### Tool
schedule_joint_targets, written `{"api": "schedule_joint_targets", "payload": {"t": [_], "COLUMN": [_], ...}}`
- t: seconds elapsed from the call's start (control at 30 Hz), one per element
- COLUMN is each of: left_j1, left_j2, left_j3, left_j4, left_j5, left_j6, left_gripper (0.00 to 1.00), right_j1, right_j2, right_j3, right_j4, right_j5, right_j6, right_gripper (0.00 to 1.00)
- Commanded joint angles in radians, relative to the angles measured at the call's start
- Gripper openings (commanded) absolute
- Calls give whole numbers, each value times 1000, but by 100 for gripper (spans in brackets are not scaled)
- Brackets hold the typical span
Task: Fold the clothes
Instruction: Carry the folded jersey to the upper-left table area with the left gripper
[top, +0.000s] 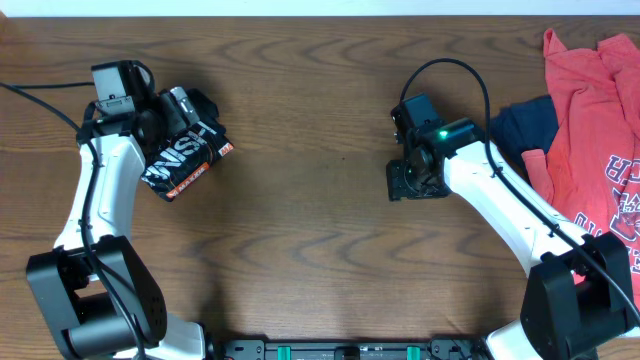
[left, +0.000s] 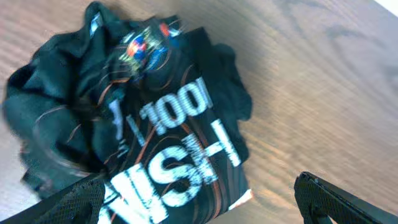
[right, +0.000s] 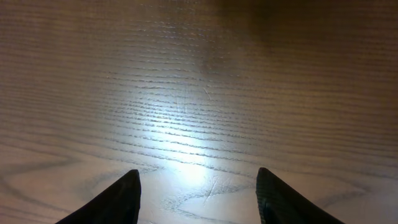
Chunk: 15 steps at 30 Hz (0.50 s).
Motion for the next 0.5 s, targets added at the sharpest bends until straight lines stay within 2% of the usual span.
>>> {"api": "schedule_joint_targets", "payload": {"t": [0.0, 0.2, 0.3, 0.47], "left_j1": [0, -19, -23, -12], "left_j2": [-7, -5, -5, 41], "left_j3": [9, 9, 2, -19], "left_j4": [-60, -146, -115, -16], "left_j5": [-36, -35, -35, -39], "left_j6": [-1, 35, 82, 83], "left_gripper": [98, 98, 98, 98], "right_j1": [-6, -20, -22, -22], "right_j2": [-2, -2, -2, -2], "right_j3": [2, 2, 2, 2], "right_j4": [-3, -5, -18, -48], "right_j5": [8, 7, 7, 7], "right_j6": [2, -5, -5, -5], "right_gripper": [58, 60, 60, 60]}}
